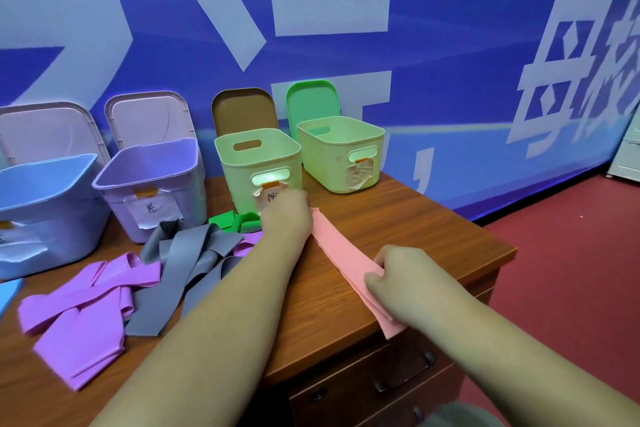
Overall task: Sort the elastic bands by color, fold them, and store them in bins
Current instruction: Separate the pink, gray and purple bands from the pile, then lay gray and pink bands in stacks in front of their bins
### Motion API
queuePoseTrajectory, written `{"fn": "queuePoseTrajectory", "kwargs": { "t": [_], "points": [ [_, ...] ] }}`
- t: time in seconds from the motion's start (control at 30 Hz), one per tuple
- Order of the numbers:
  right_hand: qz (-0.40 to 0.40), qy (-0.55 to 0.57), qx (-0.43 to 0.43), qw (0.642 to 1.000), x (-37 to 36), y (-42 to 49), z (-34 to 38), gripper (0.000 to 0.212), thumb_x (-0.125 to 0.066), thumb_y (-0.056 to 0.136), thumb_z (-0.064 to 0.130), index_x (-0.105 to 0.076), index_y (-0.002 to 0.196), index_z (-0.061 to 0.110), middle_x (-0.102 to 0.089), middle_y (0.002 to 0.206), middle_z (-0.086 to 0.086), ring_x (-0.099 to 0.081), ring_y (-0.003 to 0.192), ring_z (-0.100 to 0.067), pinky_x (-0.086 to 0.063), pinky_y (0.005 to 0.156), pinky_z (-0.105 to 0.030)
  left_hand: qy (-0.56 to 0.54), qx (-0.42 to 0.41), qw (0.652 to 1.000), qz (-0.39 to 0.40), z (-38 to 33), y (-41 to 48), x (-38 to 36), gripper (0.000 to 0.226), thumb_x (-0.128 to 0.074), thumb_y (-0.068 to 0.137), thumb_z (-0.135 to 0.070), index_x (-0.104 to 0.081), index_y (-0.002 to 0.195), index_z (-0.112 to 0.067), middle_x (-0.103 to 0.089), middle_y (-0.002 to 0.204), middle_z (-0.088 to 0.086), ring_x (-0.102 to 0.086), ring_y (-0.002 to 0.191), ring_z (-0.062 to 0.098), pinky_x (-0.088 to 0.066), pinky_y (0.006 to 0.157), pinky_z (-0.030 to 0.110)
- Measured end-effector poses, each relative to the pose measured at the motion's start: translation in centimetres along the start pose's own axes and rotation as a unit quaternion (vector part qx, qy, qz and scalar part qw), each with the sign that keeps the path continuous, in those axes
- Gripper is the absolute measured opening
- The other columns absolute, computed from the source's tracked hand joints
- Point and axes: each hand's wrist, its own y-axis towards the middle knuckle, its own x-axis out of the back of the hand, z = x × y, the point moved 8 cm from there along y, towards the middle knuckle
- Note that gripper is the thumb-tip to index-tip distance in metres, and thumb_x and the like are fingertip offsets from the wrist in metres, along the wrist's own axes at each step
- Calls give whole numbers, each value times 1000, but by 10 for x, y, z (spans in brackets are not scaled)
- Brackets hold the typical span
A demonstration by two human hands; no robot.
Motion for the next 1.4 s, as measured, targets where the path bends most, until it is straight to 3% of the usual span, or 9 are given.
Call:
{"fn": "queuePoseTrajectory", "kwargs": {
  "t": [0.2, 0.43, 0.57, 0.63, 0.77, 0.97, 1.17, 1.3, 1.4],
  "points": [
    [14, -63, -8, 998, -2, 2, 8, 23, -52, 103, 32, -60, 121, 20, -63, 111, -3, -63, 93, -24, -48, 71, -33, 38, -13, 999, -7, -4, -4, 0, 17, -57, 100, -16, -72, 104, -20, -66, 99, 7, -67, 95, 30, -62, 79, 45],
    [8, -189, -10, 982, 1, 0, 18, 26, -52, 103, 36, -57, 123, 20, -55, 102, -3, -60, 94, -27, -48, 74, -39, 49, -27, 998, -7, -6, -6, 3, 14, -58, 100, -15, -70, 105, -19, -68, 103, 7, -68, 101, 32, -59, 77, 42],
    [1, -201, -9, 980, 4, 0, 22, 41, -52, 101, 42, -56, 135, 18, -54, 129, -6, -53, 122, -30, -46, 85, -42, 9, -21, 1000, -10, -8, -6, 11, 10, -60, 101, -25, -68, 103, -19, -66, 101, 6, -68, 98, 31, -58, 78, 42],
    [-12, -190, 4, 982, 7, 0, 27, 44, -52, 101, 43, -54, 136, 17, -51, 132, -6, -50, 125, -29, -46, 88, -41, -30, -5, 999, -12, -8, -3, 25, 21, -60, 102, -37, -70, 102, -18, -67, 98, 5, -67, 95, 29, -57, 80, 40],
    [-33, -148, 40, 988, 10, -3, 39, 38, -48, 101, 43, -58, 127, 18, -46, 112, -2, -54, 114, -27, -48, 85, -39, -138, 13, 990, 11, -4, 5, 57, 25, -61, 97, -36, -78, 96, -17, -70, 88, 3, -68, 89, 27, -58, 81, 36],
    [-55, -73, 104, 990, 4, -3, 82, 35, -51, 98, 45, -68, 119, 21, -57, 113, -1, -60, 107, -25, -55, 90, -42, -194, -3, 977, 83, 21, -12, 116, 22, -63, 93, -24, -78, 84, -10, -78, 81, 9, -78, 70, 27, -66, 63, 37],
    [-93, -7, 207, 974, -18, -4, 148, 24, -53, 96, 36, -72, 92, 21, -61, 95, 0, -60, 96, -21, -52, 83, -37, -167, 38, 985, 36, 109, -56, 169, 23, -61, 88, -25, -77, 78, -11, -76, 69, 5, -69, 56, 20, -57, 53, 27],
    [-100, 28, 266, 958, -39, -8, 192, 21, -52, 96, 35, -65, 85, 22, -59, 91, 0, -59, 89, -24, -50, 76, -40, -163, 82, 983, -3, 181, -89, 187, 23, -61, 88, -25, -75, 74, -12, -70, 66, 5, -66, 63, 25, -56, 63, 32],
    [-88, 31, 311, 946, -55, -7, 224, 22, -51, 97, 31, -57, 78, 23, -51, 86, 1, -53, 85, -24, -49, 74, -42, -157, 101, 982, -14, 218, -109, 184, 18, -62, 88, -22, -76, 79, -15, -73, 74, 1, -66, 70, 18, -51, 62, 27]
  ]
}}
